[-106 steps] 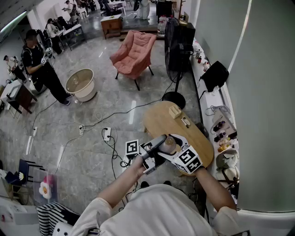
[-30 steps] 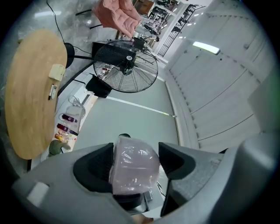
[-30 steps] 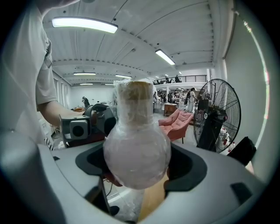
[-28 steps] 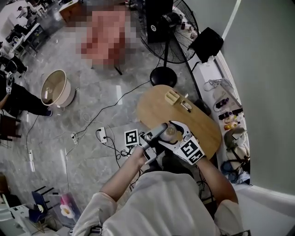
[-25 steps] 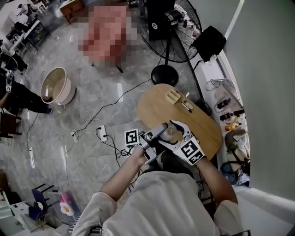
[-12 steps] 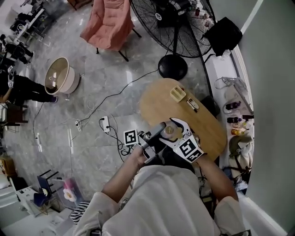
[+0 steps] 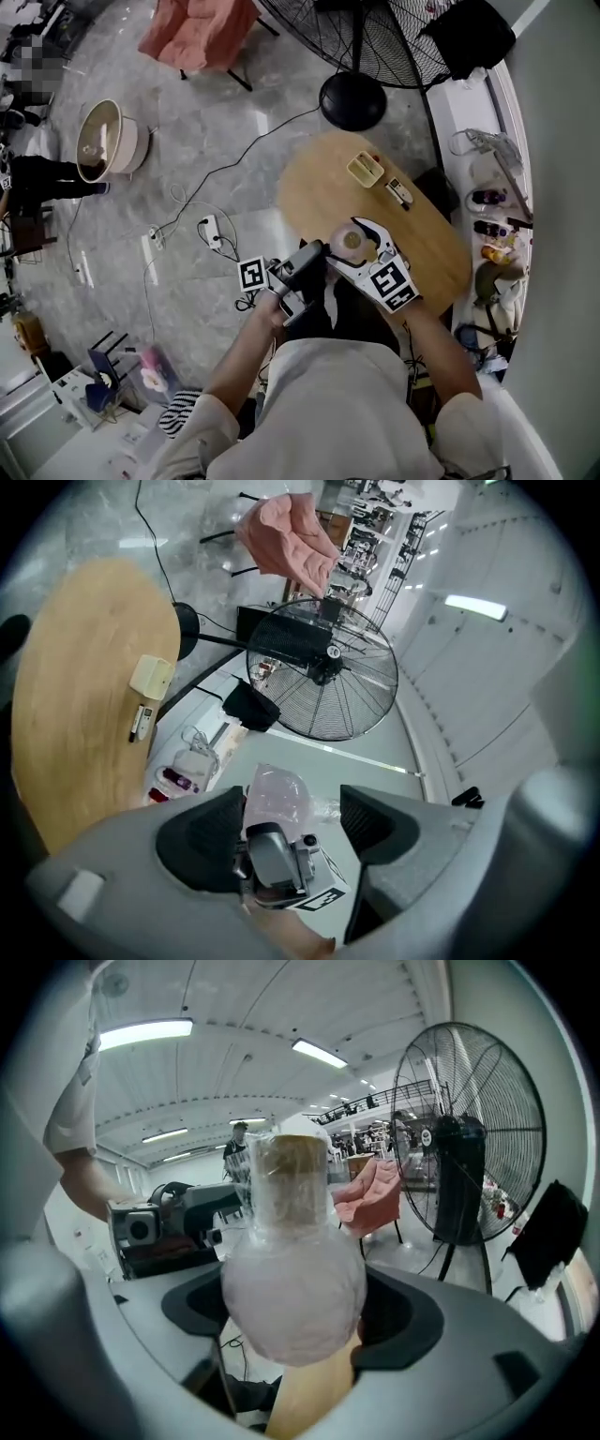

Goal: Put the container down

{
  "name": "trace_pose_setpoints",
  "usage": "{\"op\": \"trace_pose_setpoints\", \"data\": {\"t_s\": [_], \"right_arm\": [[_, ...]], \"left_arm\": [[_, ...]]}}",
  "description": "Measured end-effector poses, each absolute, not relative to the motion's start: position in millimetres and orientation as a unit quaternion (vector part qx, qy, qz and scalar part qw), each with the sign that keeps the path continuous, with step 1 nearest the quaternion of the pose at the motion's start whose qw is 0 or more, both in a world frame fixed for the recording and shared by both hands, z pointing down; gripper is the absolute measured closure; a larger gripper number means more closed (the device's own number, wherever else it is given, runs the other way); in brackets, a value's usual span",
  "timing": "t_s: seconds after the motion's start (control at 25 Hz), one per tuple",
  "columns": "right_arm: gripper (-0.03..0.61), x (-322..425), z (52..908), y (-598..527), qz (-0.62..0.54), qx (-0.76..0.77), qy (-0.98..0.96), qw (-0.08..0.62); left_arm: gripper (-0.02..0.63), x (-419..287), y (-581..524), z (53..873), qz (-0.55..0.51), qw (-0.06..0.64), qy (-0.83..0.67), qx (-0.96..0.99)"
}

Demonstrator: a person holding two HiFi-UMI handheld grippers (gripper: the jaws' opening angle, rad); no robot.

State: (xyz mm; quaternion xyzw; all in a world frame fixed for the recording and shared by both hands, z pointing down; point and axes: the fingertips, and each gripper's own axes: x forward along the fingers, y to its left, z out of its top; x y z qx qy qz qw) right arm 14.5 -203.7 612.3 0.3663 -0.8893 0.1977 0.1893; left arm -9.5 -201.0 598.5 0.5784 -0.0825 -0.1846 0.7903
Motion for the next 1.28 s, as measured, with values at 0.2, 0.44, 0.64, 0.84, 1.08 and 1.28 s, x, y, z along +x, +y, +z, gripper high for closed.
{"op": "trace_pose_setpoints", "data": {"t_s": [0.2, 0.44, 0.64, 0.84, 1.08, 1.28], "right_arm": [[0.184, 20, 671, -246, 0.234, 0.405, -0.865, 0.182], [0.184, 31, 776, -282, 0.266, 0.452, -0.83, 0.189], [0.184, 35, 873, -295, 0.295, 0.478, -0.803, 0.201], [0.184, 41, 956, -307, 0.306, 0.497, -0.781, 0.221], [0.184, 53, 1039, -307, 0.316, 0.523, -0.754, 0.241], [0.184, 57, 1088, -306, 0.33, 0.533, -0.737, 0.253]], "left_arm": [[0.298, -34, -243, 668, -0.157, 0.792, -0.102, 0.581], [0.299, -65, -282, 743, -0.128, 0.788, -0.136, 0.587], [0.299, -84, -290, 807, -0.1, 0.791, -0.155, 0.584], [0.298, -92, -297, 867, -0.091, 0.79, -0.167, 0.582], [0.298, -88, -285, 921, -0.084, 0.803, -0.167, 0.566], [0.298, -88, -269, 961, -0.08, 0.816, -0.168, 0.548]]}}
